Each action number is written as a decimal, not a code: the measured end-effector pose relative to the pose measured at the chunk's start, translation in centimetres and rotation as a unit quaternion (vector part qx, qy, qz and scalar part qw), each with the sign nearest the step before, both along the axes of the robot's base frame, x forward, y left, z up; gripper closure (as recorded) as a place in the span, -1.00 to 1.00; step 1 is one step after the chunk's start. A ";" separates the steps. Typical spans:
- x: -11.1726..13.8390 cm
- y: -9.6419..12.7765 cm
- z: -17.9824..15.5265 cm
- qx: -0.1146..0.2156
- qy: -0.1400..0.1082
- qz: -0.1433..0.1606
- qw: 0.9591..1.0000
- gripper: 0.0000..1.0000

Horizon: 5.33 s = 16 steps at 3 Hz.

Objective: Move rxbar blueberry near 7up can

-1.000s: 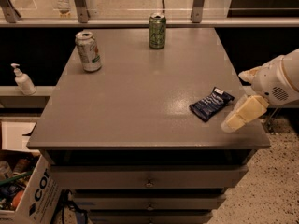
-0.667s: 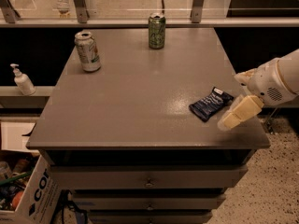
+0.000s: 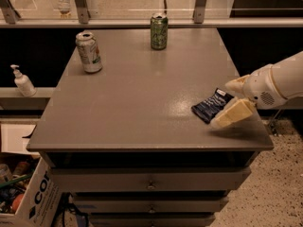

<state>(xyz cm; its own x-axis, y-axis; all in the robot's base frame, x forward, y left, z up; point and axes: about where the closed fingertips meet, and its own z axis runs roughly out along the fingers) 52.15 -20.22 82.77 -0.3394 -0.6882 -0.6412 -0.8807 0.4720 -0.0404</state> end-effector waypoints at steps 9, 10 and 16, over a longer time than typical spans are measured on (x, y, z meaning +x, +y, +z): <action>4.7 7.0 4.8 0.107 -0.057 -0.002 0.993 1.00; 9.2 11.6 4.6 0.139 -0.075 -0.018 0.987 1.00; 17.7 27.9 2.2 0.201 -0.104 -0.025 0.974 1.00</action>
Offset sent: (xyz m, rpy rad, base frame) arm 0.0030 0.0001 -0.0039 0.0496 -0.0203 -0.0009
